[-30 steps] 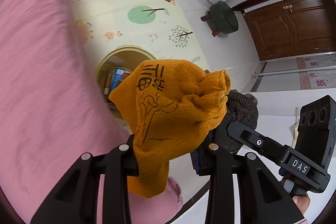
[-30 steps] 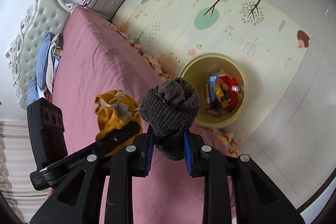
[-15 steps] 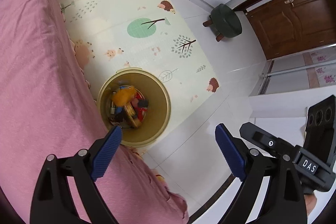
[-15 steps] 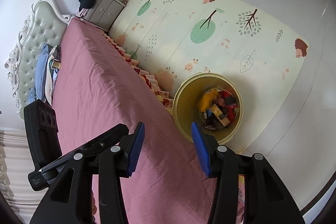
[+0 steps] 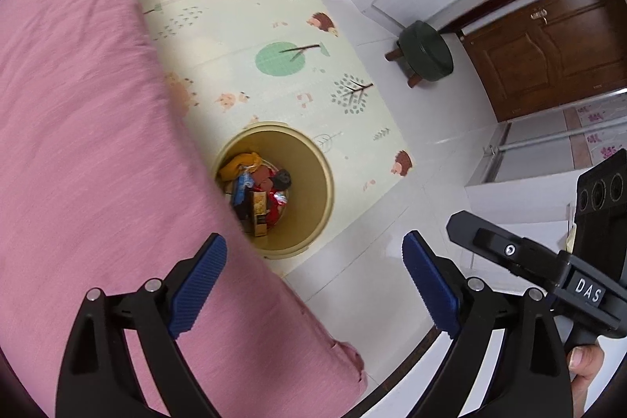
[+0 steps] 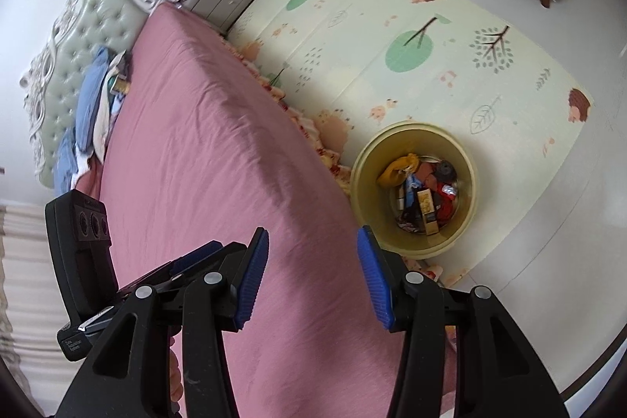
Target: Collect trash
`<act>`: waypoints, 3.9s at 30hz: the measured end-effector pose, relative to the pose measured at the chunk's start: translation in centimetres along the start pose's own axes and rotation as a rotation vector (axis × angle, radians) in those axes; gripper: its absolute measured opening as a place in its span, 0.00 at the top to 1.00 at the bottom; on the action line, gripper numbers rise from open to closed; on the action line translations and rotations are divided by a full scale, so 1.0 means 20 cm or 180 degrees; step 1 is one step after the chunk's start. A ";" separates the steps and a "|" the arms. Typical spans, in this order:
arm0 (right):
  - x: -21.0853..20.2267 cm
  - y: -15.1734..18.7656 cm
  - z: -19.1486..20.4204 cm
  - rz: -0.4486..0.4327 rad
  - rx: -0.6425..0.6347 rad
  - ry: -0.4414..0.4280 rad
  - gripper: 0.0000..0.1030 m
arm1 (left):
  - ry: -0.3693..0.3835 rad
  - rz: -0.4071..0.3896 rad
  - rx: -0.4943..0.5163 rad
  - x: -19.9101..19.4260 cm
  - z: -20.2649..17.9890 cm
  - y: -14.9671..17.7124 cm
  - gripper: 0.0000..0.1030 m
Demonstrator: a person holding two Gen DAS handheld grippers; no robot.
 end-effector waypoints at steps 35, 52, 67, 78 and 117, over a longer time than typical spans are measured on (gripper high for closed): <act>0.27 1.17 1.22 0.0834 -0.1353 -0.0091 0.24 | -0.1283 -0.0560 -0.1067 -1.16 1.18 1.21 0.06; -0.31 1.22 1.80 -0.0260 -0.2253 -0.0280 0.13 | -0.2019 -0.1629 -0.1400 -2.12 1.10 1.26 0.04; -0.42 1.17 1.91 -0.0559 -0.2241 -0.0581 0.13 | -0.1969 -0.2020 -0.1355 -2.31 1.08 1.22 0.04; -0.43 1.19 1.91 -0.0565 -0.2228 -0.0620 0.12 | -0.1970 -0.2031 -0.1312 -2.31 1.07 1.20 0.04; -0.44 1.24 1.90 -0.0464 -0.2264 -0.0601 0.12 | -0.1928 -0.1976 -0.1306 -2.26 1.04 1.22 0.04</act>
Point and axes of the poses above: each gripper's, at about its wrist camera, not at the fingertips, and x roughly the way its jaws point, z to its left, y to its underside, the point moved 8 cm from there along x, roughly the way its jaws point, and after that the axes turned 5 degrees about -y, right-handed, at the moved point
